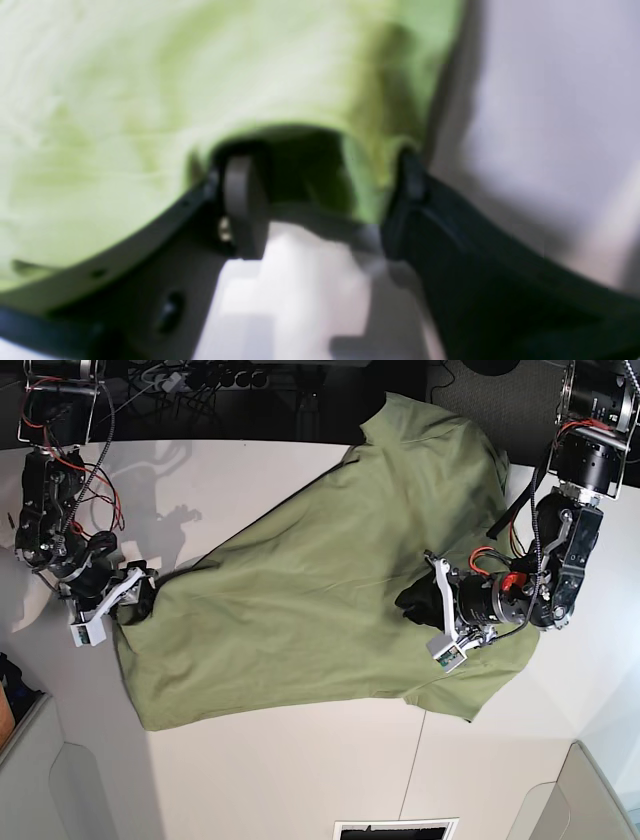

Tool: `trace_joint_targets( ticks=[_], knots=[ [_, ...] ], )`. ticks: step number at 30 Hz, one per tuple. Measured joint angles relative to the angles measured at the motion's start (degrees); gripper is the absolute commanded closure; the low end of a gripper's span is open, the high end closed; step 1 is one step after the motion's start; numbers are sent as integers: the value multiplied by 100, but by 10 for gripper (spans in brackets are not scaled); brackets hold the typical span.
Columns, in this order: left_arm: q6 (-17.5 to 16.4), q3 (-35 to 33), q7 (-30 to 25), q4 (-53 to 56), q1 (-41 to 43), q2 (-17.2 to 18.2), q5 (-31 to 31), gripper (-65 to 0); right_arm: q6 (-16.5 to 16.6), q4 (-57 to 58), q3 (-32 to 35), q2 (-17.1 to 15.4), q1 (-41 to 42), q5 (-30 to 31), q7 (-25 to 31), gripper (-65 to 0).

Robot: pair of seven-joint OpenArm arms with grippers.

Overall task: Layout the t-shirt on the table in an organized manner, then fold the t-shirt properly
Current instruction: 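Reposition the left gripper over the shirt body and lower it, then grasp the green shirt with the left gripper and move the right gripper to its edge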

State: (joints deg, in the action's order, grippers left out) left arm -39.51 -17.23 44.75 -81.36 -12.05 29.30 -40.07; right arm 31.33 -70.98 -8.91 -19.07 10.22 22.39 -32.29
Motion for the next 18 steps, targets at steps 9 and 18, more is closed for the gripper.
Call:
trace_joint_targets(
  ticks=[9,18],
  knots=[
    [0,0,-372,129,11,-251,636,-181,20,-782,-31,4,-87,114,-682,0],
    [-31,35,-566,857,-35,-490,625,-181,87,-2393,-297,74,-24,1222,-1123,0]
  ],
)
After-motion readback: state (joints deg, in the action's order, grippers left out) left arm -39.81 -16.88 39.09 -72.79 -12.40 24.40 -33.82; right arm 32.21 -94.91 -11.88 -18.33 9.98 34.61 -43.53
